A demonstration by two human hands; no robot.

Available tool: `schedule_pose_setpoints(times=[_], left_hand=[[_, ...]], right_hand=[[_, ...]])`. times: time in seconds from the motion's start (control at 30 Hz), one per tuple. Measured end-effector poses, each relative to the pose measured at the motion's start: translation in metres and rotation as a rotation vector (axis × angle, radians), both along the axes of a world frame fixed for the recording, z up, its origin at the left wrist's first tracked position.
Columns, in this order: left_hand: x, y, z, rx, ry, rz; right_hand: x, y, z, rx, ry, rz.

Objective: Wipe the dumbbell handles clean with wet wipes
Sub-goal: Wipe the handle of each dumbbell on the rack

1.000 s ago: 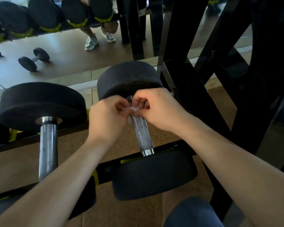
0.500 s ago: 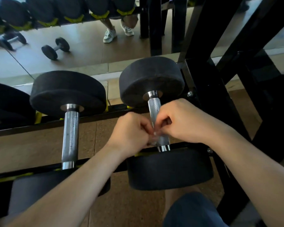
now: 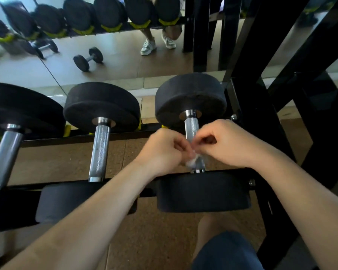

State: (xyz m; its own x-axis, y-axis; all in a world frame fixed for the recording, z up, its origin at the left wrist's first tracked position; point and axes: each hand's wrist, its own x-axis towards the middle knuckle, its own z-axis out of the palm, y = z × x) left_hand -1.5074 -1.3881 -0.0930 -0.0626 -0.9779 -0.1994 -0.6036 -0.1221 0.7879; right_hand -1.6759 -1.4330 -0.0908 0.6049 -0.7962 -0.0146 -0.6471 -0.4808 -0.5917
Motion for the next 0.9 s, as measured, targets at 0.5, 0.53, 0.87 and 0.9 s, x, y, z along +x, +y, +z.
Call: schedule_pose_setpoints(times=[0.5,0.53,0.87,0.9], left_hand=[[0.062,0.065,0.051,-0.305,0.438,0.256],[0.066,0.067,0.052,-0.325,0.395,0.253],[0.132,0.085,0.034,-0.321,0.634,0.370],[0.139,0.086,0.032,-0.336,0.684,0.403]], right_hand=[[0.086,0.034,0.034,0.561,-1.016,-0.192],[0.093,0.037,0.035,0.523,-1.011,-0.226],[0.156,0.064,0.025,0.552,-0.859,-0.126],[0.159,0.066,0.025,0.521,-0.812,-0.110]])
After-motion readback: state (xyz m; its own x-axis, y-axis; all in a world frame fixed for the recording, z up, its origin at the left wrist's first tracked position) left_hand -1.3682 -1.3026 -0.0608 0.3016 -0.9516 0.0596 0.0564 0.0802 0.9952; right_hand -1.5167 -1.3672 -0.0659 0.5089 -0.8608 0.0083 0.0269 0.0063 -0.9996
